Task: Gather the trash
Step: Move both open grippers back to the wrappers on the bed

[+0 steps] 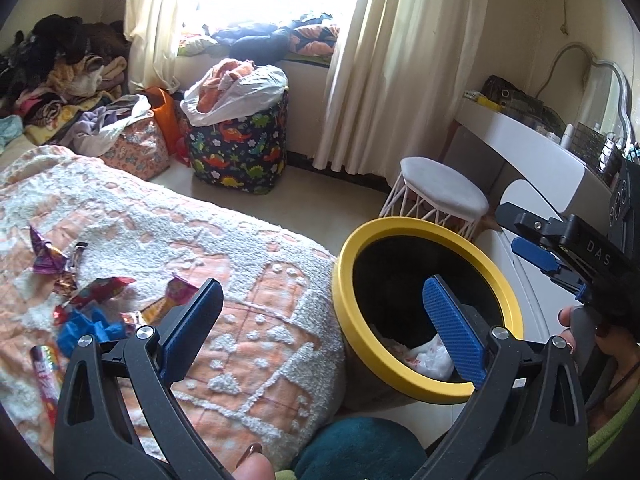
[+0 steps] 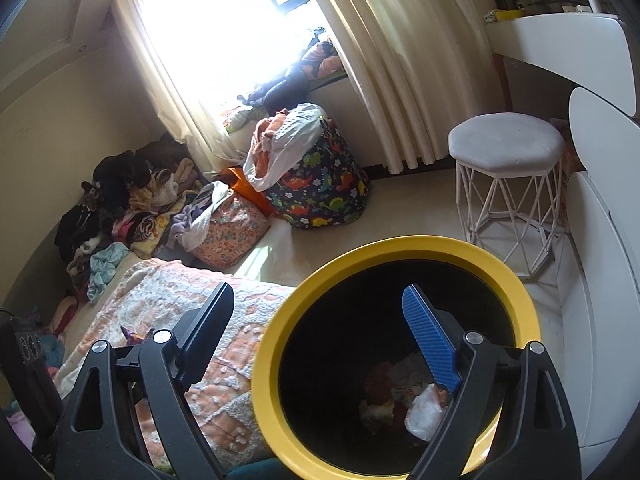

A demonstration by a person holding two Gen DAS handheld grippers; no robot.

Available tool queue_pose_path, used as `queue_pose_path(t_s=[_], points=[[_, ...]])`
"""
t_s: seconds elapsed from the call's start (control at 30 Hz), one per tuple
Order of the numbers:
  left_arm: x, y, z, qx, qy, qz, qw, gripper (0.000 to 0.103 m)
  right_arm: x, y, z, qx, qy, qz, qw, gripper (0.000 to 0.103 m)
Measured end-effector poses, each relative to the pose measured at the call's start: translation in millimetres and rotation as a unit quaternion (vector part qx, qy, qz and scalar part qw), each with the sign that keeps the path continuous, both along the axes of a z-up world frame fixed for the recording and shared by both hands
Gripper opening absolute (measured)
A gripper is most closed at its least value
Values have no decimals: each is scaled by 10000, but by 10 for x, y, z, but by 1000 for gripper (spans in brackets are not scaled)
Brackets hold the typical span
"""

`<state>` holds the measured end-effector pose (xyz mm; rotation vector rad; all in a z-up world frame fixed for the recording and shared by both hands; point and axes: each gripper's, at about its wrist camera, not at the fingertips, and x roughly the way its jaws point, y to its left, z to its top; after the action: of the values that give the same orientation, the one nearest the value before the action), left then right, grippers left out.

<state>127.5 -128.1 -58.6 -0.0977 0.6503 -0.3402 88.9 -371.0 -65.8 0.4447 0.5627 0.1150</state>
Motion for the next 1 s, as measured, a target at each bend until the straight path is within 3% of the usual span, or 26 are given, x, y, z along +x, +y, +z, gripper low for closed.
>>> queue_pose_path(t_s=[1.0], points=[[-37,1267,95,-426,-214,1361,9895,92,-55,1036,86,-468,-108,1068,9931,86]])
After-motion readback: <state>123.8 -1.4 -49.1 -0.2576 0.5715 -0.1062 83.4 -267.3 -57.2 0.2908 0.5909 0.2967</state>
